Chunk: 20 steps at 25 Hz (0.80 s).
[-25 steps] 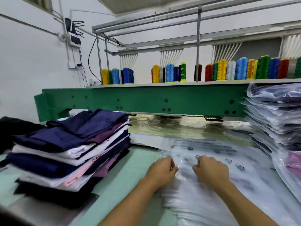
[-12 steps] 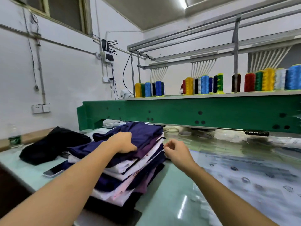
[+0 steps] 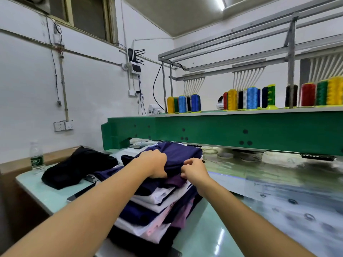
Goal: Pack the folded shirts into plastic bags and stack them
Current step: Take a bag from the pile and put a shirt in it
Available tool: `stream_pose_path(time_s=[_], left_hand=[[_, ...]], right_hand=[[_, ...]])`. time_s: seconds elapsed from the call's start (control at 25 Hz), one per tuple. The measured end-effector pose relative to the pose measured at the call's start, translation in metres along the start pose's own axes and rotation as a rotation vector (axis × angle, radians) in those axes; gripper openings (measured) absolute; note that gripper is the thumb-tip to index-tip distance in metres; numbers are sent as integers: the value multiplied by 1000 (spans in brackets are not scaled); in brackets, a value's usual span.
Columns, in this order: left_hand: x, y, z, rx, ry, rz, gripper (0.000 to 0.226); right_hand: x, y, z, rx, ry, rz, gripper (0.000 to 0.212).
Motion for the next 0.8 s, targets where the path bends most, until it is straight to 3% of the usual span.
stream_pose_path(time_s=[0.16, 0.28, 0.36, 0.44, 0.48, 0.56, 0.64, 0.72, 0.8], left_hand=[[7, -18, -32, -111, 119, -65, 25], [11, -23, -78, -202, 286, -179, 25], [11, 0, -98, -305, 376, -167, 34], [5, 35, -91, -467, 219, -44, 46], [1, 47, -78, -522, 92, 5, 48], [-3, 36, -51, -569, 41, -72, 36], [-5, -10, -30, -415, 147, -343, 29], [-12, -46, -3, -314, -1, -487, 50], [-15, -59, 14, -375, -145, -515, 71]], right_hand=[[2, -7, 4, 202, -74, 47, 36], [0, -22, 11, 435, -183, 205, 42], [0, -36, 15, 682, -305, 328, 55], [11, -38, 6, 863, -290, 422, 69], [17, -32, 1, 827, -225, 403, 70], [22, -15, -11, 602, -91, 291, 39], [21, 12, -15, 535, -35, 376, 9], [15, 26, -13, 579, -98, 483, 22], [10, 25, -16, 589, -86, 474, 39]])
Point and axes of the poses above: each hand's wrist, its own x-axis towards the middle knuckle, its own z-axis out of the palm, y = z × x, the point moved 5 cm from there along x, towards the middle knuckle, and after that the axes turned 11 degrees about y, right-handed, at the moved point
